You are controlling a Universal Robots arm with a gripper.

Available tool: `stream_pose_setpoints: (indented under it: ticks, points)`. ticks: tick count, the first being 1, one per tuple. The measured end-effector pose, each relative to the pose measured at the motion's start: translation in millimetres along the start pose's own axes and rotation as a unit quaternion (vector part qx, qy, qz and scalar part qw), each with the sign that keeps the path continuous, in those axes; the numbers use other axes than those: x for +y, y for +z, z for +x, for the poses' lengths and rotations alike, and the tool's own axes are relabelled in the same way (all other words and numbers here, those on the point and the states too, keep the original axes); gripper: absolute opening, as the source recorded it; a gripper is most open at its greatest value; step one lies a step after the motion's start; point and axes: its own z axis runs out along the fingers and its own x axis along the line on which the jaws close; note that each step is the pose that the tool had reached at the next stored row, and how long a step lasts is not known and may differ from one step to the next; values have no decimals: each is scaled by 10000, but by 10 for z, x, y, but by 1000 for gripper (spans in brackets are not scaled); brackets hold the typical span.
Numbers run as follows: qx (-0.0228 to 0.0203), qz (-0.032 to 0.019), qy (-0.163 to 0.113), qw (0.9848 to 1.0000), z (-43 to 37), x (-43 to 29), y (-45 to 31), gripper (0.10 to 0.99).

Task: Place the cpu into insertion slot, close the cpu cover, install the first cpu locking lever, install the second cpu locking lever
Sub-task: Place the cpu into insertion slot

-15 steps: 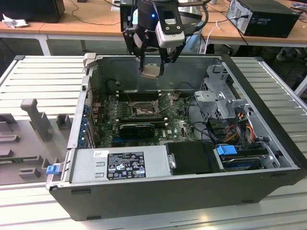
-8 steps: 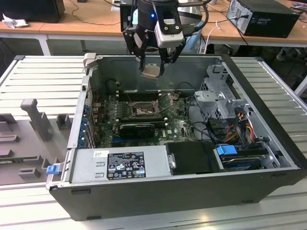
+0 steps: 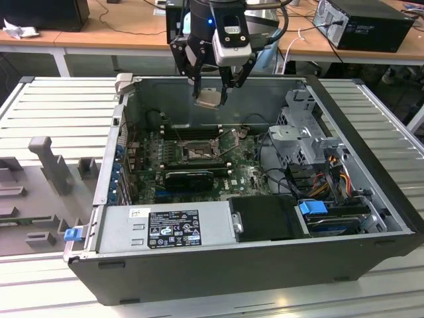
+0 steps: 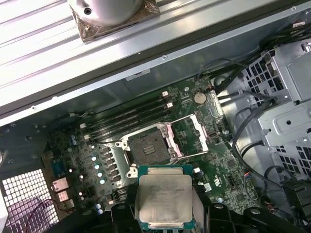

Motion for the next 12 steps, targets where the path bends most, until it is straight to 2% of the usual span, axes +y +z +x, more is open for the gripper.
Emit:
stream_pose_setpoints:
  ticks: [12]
  points:
    - [-15, -3, 175, 9998, 0, 0, 1, 525]
